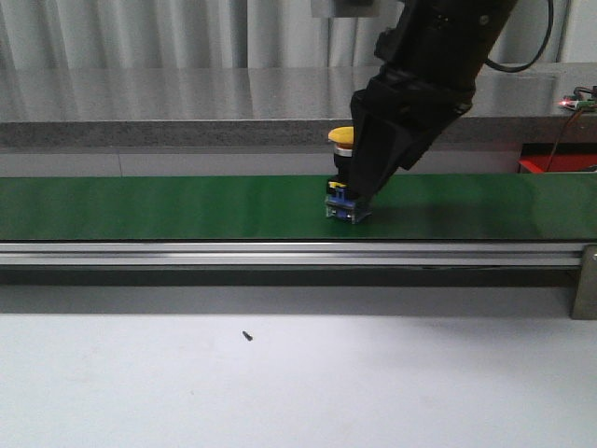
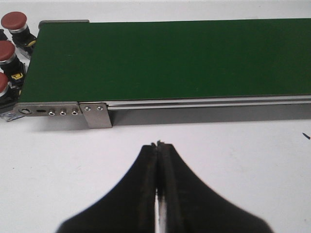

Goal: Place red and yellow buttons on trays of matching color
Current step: 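Move the right gripper above the yellow button on the belt, then close the right gripper on the yellow button and lift it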

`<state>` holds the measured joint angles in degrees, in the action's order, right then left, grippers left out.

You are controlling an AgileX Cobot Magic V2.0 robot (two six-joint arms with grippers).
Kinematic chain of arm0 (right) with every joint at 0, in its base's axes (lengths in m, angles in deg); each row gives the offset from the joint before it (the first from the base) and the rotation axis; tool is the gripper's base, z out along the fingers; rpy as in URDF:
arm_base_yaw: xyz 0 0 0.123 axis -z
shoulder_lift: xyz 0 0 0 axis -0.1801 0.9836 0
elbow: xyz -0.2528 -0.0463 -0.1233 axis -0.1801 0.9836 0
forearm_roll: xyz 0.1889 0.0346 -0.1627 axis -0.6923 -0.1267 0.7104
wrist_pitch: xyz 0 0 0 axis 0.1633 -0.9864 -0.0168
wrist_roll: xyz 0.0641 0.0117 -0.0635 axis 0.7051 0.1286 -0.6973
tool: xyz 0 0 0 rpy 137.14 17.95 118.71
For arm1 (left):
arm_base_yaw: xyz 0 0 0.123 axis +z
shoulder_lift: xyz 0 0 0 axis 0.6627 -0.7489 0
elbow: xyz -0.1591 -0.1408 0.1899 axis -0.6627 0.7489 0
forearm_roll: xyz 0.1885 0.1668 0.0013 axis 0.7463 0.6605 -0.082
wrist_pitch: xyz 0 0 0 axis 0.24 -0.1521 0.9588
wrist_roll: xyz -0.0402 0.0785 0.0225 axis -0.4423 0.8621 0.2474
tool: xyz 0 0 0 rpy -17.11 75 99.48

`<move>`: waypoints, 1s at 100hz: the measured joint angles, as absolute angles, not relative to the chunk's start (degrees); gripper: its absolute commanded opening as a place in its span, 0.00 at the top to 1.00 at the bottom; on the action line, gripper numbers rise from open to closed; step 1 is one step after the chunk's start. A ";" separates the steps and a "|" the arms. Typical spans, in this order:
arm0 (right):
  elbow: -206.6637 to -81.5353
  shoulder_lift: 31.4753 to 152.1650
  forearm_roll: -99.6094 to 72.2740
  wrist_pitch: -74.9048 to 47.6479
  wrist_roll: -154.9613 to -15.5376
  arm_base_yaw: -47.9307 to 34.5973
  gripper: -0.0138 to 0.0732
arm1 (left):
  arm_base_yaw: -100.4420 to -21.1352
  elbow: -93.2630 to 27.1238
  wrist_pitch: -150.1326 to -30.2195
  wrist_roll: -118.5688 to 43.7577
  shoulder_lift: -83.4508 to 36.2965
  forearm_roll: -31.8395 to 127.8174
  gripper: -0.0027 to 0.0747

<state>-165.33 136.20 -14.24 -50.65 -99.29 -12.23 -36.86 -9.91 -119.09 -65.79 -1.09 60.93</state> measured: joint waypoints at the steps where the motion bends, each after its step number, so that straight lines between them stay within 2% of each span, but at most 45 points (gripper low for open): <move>1: -165.33 136.20 -14.24 -50.35 -99.26 -12.23 0.16 | -36.86 -9.91 -119.09 -65.79 -1.09 60.93 0.99; 27: -165.33 138.44 -14.36 -47.86 -99.55 -12.23 0.18 | -36.86 -9.91 -119.09 -65.79 -1.09 60.93 0.99; 34: -165.33 139.12 -14.48 -47.62 -99.55 -12.23 0.27 | -36.86 -9.91 -119.09 -65.79 -1.09 60.93 0.99; 49: -165.33 139.86 -15.24 -47.10 -99.55 -12.23 0.56 | -36.86 -9.91 -119.09 -65.79 -1.09 60.93 0.99; 56: -165.33 139.98 -15.37 -47.00 -99.55 -12.23 0.64 | -36.86 -9.91 -119.09 -65.79 -1.09 60.93 0.99; 82: -165.33 139.70 -15.57 -46.88 -97.02 -12.12 0.66 | -36.86 -9.91 -119.09 -65.79 -1.09 60.93 0.99; 100: -162.91 134.50 -16.15 -45.44 -93.55 -8.89 0.66 | -36.86 -9.91 -119.09 -65.79 -1.09 60.93 0.99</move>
